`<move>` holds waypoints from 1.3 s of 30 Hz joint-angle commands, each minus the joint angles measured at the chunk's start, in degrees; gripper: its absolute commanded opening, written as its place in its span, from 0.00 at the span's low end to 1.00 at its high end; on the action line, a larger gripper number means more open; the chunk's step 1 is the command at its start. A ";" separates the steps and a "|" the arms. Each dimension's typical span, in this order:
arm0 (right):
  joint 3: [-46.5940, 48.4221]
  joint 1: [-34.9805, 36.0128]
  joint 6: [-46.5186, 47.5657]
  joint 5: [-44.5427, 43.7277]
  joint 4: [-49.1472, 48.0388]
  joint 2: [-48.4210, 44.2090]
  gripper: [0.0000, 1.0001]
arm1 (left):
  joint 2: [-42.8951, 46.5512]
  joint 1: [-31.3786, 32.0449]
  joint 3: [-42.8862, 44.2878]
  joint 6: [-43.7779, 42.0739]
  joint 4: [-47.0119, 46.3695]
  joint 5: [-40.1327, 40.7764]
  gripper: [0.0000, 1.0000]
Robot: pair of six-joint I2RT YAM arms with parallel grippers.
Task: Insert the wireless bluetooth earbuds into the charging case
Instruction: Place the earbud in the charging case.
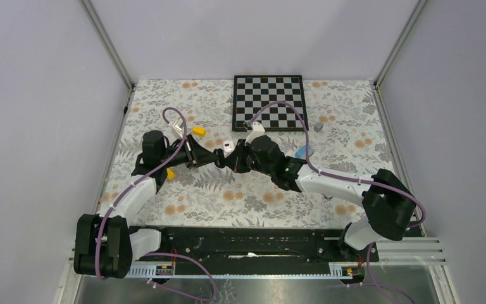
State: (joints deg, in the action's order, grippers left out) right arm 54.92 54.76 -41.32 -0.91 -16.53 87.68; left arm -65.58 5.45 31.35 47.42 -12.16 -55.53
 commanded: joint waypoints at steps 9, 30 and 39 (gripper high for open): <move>1.31 0.26 -0.69 -1.64 -2.71 1.27 0.00 | 2.17 -0.07 -0.24 0.34 -3.86 -1.87 0.00; -12.26 -2.63 1.60 -15.91 1.32 -17.26 0.65 | -0.95 0.62 -0.77 2.71 -6.38 -2.66 0.00; -27.47 -16.87 -0.04 -17.81 13.99 -36.68 0.69 | -18.94 21.12 2.90 8.20 -21.76 6.70 0.00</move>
State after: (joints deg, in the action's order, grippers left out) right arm 29.76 41.04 -41.36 -13.67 -9.74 60.53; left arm -75.88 18.35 30.52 52.93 -23.03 -53.30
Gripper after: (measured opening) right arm 0.677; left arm 0.276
